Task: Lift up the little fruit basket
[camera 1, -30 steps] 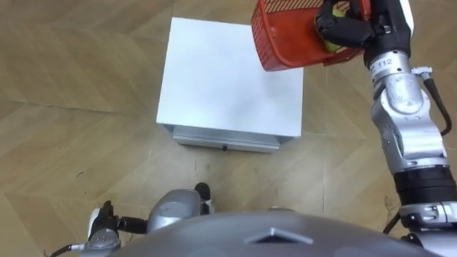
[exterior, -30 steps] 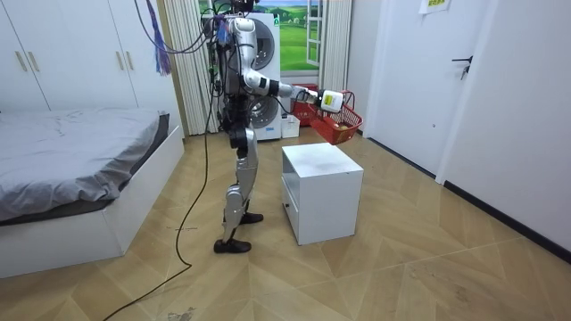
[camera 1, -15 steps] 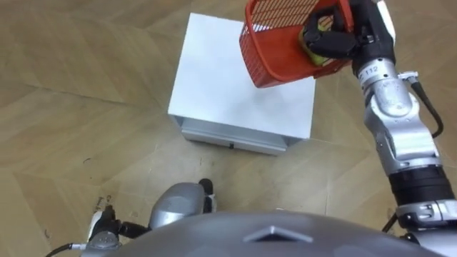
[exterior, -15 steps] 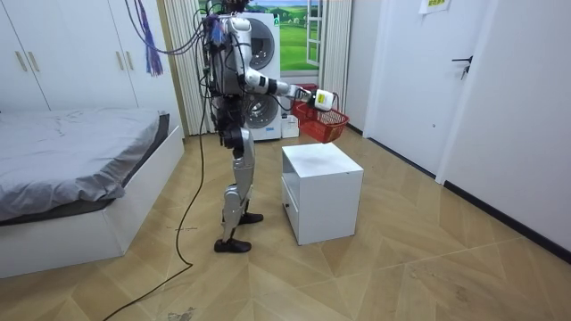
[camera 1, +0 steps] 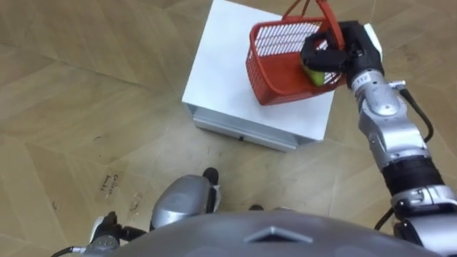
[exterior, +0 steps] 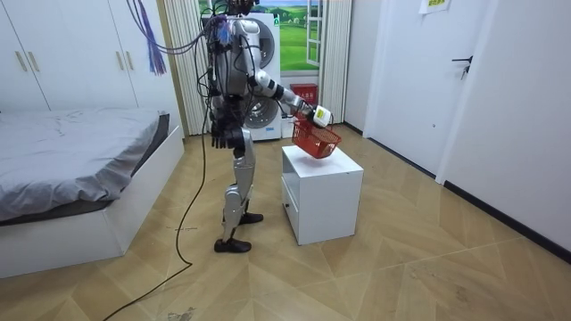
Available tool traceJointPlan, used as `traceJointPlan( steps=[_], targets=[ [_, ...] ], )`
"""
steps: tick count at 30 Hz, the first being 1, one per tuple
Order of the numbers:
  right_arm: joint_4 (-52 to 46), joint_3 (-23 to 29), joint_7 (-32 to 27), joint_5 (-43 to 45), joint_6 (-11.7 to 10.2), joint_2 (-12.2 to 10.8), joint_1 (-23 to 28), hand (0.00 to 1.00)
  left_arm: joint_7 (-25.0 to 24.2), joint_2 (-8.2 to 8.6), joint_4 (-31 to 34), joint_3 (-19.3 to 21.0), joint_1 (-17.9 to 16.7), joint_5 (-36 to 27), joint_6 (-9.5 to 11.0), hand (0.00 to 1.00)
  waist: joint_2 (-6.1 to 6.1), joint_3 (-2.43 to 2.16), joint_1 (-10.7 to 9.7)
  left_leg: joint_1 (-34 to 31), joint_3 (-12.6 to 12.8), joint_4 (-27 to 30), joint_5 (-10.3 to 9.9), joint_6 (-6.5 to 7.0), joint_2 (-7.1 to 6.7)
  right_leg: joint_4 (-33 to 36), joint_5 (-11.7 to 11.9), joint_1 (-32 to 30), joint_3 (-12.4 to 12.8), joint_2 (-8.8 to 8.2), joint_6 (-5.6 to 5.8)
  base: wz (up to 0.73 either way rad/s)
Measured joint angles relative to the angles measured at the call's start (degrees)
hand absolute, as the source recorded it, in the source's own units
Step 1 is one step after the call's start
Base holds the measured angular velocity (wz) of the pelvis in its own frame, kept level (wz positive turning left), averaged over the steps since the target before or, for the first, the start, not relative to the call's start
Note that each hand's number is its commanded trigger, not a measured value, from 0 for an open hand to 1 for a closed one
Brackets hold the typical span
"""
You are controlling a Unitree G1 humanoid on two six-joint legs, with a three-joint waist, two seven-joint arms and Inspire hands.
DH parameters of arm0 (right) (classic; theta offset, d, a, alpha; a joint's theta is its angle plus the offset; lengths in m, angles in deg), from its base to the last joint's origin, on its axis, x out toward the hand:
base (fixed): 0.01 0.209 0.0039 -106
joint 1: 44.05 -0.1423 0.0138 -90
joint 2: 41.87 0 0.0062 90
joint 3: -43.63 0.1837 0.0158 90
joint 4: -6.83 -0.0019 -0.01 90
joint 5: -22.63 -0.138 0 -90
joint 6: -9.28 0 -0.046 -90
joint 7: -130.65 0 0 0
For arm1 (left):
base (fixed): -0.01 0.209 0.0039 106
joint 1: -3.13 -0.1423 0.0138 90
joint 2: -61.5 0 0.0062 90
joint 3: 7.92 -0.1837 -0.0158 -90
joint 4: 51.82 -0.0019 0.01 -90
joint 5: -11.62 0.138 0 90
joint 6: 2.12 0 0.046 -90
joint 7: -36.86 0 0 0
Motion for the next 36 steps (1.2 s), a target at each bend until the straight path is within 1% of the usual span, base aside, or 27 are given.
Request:
traceJointPlan(
  steps=[4,5,7,11,14,19,27,36],
  targets=[
    [2.6,0.0,0.0,-1.5,0.1,-0.7,-0.1,0.00,-0.2,-0.18,0.0,0.0,0.7,0.0,-0.5,0.00,0.10,0.12,-0.1,-1.5,-0.7,1.2,-0.2,0.29,0.03,0.6,-0.1,-0.8,-0.9,-0.14,0.24,0.09],
    [3.0,0.0,-0.2,-2.0,0.1,-0.8,-0.1,0.00,-0.5,-0.17,-0.1,-0.2,1.3,0.0,-0.6,0.00,0.23,0.25,0.0,-1.9,-0.7,1.6,-0.3,0.43,0.05,0.7,-0.1,-1.1,-0.9,-0.17,0.24,0.00],
    [3.6,-0.5,-0.8,-2.3,0.1,-1.3,-0.4,0.00,-1.2,-0.19,0.0,-0.1,1.8,0.0,-0.6,0.00,0.36,0.35,0.5,-2.9,-0.4,2.1,-0.3,0.55,0.03,1.0,-0.2,-2.0,-0.8,-0.30,0.26,-0.06],
    [7.5,-3.1,-1.4,-3.4,0.1,-1.8,-1.1,0.00,-1.6,-0.30,0.0,-0.1,2.4,0.0,-0.6,0.00,0.41,0.39,0.9,-3.7,-0.2,2.9,-0.6,0.93,0.08,1.6,-0.2,-2.9,-0.8,-0.40,0.29,-0.03],
    [8.3,-4.7,-1.2,-3.4,0.1,-1.9,-1.1,0.00,-2.2,-0.32,0.4,-0.1,2.5,0.0,-0.5,0.00,0.48,0.42,1.4,-4.3,-0.1,3.0,-0.8,1.17,-0.01,2.6,-0.3,-3.8,-0.7,-0.70,0.50,-0.04],
    [9.4,-4.8,-0.6,-3.0,0.1,-2.1,-1.1,0.00,-2.3,-0.38,0.5,0.0,2.5,0.0,-0.4,0.00,0.47,0.42,1.6,-4.3,-0.4,3.5,-1.0,1.53,-0.25,2.7,-0.3,-3.6,-0.6,-0.85,0.64,0.01],
    [10.7,-4.8,0.1,-2.7,0.1,-2.1,-1.1,0.00,-2.3,-0.38,0.6,0.0,2.5,0.0,0.5,0.00,0.49,0.41,1.5,-4.4,-0.3,3.4,-1.0,1.51,-0.17,2.7,-0.3,-3.6,-0.7,-0.78,0.65,0.00],
    [11.3,-4.7,0.0,-3.3,0.1,-2.2,-1.0,0.00,-2.0,-0.38,0.5,0.0,2.5,0.0,0.6,0.00,0.48,0.41,1.3,-4.0,-0.1,3.8,-1.0,1.51,-0.11,2.8,-0.3,-3.3,-0.7,-0.82,0.65,-0.01]
  ],
)
